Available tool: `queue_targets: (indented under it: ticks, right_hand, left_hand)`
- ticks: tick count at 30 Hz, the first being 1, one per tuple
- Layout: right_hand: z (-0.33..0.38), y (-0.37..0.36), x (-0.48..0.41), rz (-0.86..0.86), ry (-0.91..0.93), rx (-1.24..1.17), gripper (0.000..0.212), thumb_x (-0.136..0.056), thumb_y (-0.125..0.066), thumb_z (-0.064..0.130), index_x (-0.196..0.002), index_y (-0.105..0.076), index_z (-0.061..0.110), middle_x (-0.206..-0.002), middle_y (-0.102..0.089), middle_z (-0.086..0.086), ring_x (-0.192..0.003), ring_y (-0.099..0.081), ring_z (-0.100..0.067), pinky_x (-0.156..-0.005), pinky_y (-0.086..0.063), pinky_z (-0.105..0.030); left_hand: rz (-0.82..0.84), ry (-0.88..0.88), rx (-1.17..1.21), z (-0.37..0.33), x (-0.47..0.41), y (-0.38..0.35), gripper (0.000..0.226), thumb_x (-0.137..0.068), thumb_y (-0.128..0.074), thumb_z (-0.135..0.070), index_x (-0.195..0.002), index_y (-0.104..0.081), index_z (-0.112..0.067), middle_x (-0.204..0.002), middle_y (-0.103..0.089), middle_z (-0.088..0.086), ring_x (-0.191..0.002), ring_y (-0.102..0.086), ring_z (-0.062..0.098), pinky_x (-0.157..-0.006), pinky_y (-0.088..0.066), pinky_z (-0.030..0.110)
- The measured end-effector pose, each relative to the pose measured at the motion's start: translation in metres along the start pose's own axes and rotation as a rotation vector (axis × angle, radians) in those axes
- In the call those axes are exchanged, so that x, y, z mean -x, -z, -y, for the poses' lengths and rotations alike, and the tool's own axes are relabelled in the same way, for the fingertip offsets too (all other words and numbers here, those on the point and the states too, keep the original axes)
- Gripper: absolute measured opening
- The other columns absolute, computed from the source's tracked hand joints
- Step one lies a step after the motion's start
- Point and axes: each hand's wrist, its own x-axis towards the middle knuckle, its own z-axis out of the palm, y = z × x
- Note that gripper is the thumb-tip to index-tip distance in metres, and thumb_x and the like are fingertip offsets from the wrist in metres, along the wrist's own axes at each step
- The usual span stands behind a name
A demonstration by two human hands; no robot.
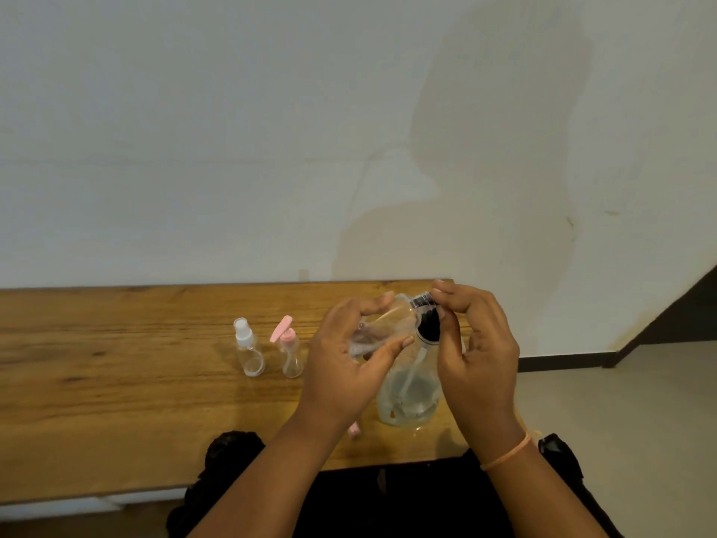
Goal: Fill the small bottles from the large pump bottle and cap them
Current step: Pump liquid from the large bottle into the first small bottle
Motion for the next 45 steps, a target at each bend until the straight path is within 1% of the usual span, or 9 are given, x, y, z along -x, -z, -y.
queue_targets:
  ticks: [8, 13, 17, 20, 22, 27, 32, 41, 45]
  right_hand:
    - [-0.003, -0.004, 0.000, 0.008, 0.020, 0.013, 0.019, -0.088, -0.047, 0.005, -0.099, -0.063, 0.003, -0.103, -0.055, 0.005, -0.108, -0.050, 0.008, -0.092, -0.041, -0.009]
    - [-0.010, -0.006, 0.005, 0.038, 0.007, 0.070, 0.024, -0.085, -0.051, -0.008, -0.103, -0.060, 0.006, -0.105, -0.053, 0.004, -0.108, -0.049, 0.007, -0.092, -0.042, -0.010]
    - [-0.005, -0.004, 0.003, 0.033, -0.010, 0.035, 0.019, -0.086, -0.051, -0.005, -0.098, -0.063, 0.004, -0.102, -0.055, 0.003, -0.107, -0.051, 0.008, -0.090, -0.042, -0.008]
    - [0.001, -0.001, 0.000, 0.010, -0.005, 0.000, 0.023, -0.083, -0.052, -0.008, -0.097, -0.063, 0.007, -0.101, -0.057, 0.004, -0.105, -0.052, 0.007, -0.090, -0.043, -0.009]
    - [0.004, 0.001, -0.002, 0.012, 0.001, -0.005, 0.026, -0.083, -0.052, -0.007, -0.099, -0.062, 0.010, -0.101, -0.057, 0.006, -0.105, -0.053, 0.007, -0.090, -0.044, -0.010]
    - [0.002, 0.001, -0.003, 0.024, 0.015, 0.043, 0.022, -0.082, -0.053, -0.007, -0.097, -0.064, 0.004, -0.100, -0.054, 0.010, -0.105, -0.051, 0.010, -0.089, -0.043, -0.007]
    - [-0.005, -0.006, 0.002, 0.055, 0.023, 0.107, 0.022, -0.082, -0.053, -0.009, -0.098, -0.062, 0.002, -0.103, -0.052, 0.005, -0.102, -0.052, -0.002, -0.091, -0.043, -0.010]
    - [0.006, 0.000, 0.001, -0.003, 0.011, 0.011, 0.025, -0.082, -0.053, -0.007, -0.097, -0.061, 0.011, -0.102, -0.054, 0.011, -0.106, -0.052, 0.007, -0.090, -0.044, -0.010]
    - [0.004, -0.001, 0.000, -0.008, 0.016, 0.018, 0.022, -0.081, -0.053, -0.008, -0.095, -0.064, 0.005, -0.100, -0.056, 0.004, -0.106, -0.053, 0.007, -0.090, -0.044, -0.010]
  left_hand:
    - [0.011, 0.026, 0.031, -0.003, -0.003, 0.000, 0.038, -0.068, -0.073, -0.030, -0.103, -0.059, -0.036, -0.105, -0.063, -0.012, -0.104, -0.057, -0.007, -0.080, -0.042, 0.002]
    - [0.044, 0.082, 0.011, 0.005, -0.005, 0.003, 0.037, -0.066, -0.074, -0.036, -0.099, -0.060, -0.042, -0.103, -0.065, -0.018, -0.104, -0.058, -0.006, -0.082, -0.042, 0.004]
    - [0.042, 0.072, -0.005, 0.003, -0.004, 0.002, 0.036, -0.067, -0.074, -0.039, -0.100, -0.059, -0.043, -0.109, -0.061, -0.024, -0.105, -0.056, -0.007, -0.084, -0.041, 0.005]
    - [0.015, 0.028, -0.005, 0.003, -0.001, 0.001, 0.041, -0.068, -0.080, -0.042, -0.104, -0.060, -0.042, -0.109, -0.062, -0.021, -0.106, -0.057, -0.004, -0.083, -0.042, 0.005]
    - [0.000, -0.006, -0.014, 0.004, -0.001, 0.001, 0.040, -0.069, -0.074, -0.043, -0.107, -0.060, -0.044, -0.110, -0.062, -0.019, -0.106, -0.058, -0.002, -0.083, -0.043, 0.006]
    - [0.000, -0.015, -0.024, 0.005, -0.002, 0.000, 0.037, -0.071, -0.071, -0.044, -0.107, -0.061, -0.039, -0.109, -0.062, -0.018, -0.106, -0.058, -0.002, -0.085, -0.042, 0.006]
    - [0.021, 0.050, -0.030, 0.008, -0.004, 0.002, 0.039, -0.069, -0.079, -0.033, -0.101, -0.059, -0.042, -0.104, -0.064, -0.021, -0.104, -0.057, -0.006, -0.083, -0.042, 0.005]
    - [0.005, -0.007, 0.006, 0.003, 0.001, 0.001, 0.042, -0.070, -0.071, -0.043, -0.111, -0.060, -0.037, -0.107, -0.062, -0.018, -0.105, -0.058, 0.000, -0.084, -0.043, 0.007]
    - [-0.006, -0.022, 0.018, 0.002, -0.001, 0.000, 0.042, -0.070, -0.079, -0.037, -0.108, -0.061, -0.035, -0.104, -0.065, -0.013, -0.105, -0.058, -0.001, -0.082, -0.044, 0.005]
